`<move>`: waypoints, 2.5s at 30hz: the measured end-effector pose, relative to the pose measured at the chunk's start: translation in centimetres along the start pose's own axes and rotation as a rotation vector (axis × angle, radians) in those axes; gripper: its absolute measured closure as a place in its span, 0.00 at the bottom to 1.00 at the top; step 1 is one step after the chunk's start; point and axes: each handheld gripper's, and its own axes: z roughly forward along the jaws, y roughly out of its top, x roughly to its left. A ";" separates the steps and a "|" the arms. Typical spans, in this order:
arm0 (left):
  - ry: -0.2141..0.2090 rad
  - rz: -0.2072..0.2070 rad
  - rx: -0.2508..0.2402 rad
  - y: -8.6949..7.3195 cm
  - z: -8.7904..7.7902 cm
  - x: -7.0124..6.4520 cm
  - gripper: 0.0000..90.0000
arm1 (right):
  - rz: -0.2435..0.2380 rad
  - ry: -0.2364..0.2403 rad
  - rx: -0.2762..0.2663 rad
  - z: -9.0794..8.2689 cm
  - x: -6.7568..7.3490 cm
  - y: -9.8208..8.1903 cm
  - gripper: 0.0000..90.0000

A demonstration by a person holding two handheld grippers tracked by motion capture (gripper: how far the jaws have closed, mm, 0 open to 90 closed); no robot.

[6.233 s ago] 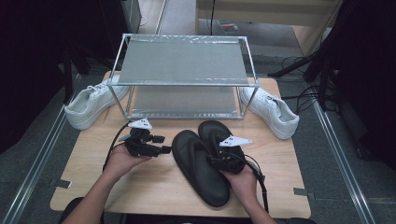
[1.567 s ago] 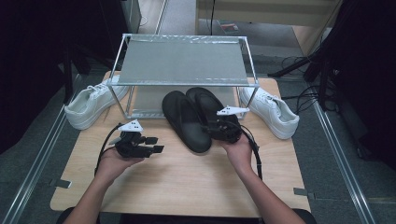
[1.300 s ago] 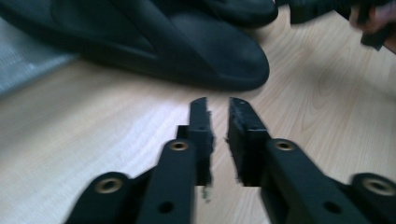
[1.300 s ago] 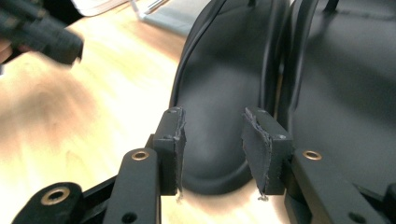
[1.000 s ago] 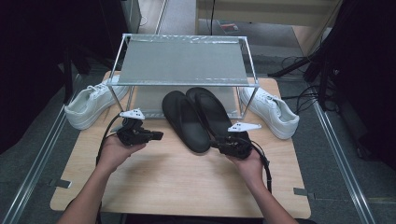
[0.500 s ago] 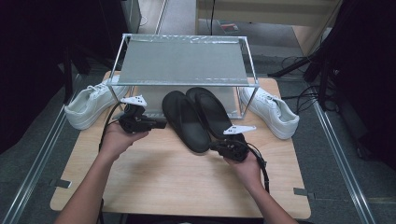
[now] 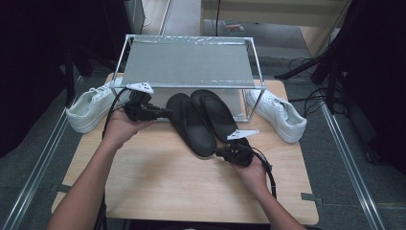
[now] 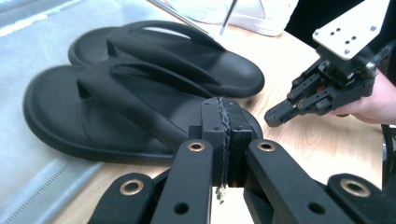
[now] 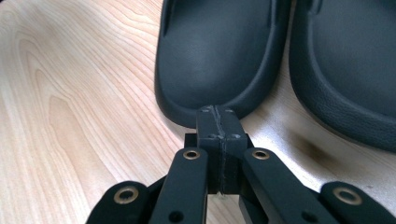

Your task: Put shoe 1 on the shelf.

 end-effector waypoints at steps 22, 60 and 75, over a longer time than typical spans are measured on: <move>0.066 0.077 0.001 7.5 -2.4 2.9 1.00 | -0.036 0.007 0.019 1.1 -0.1 0.1 1.00; 0.119 0.058 0.055 7.4 -0.2 6.0 1.00 | 0.012 0.007 -0.041 5.6 2.4 2.5 1.00; 0.115 0.042 0.054 7.4 -0.2 6.1 1.00 | -0.019 -0.015 -0.078 7.3 3.3 5.6 1.00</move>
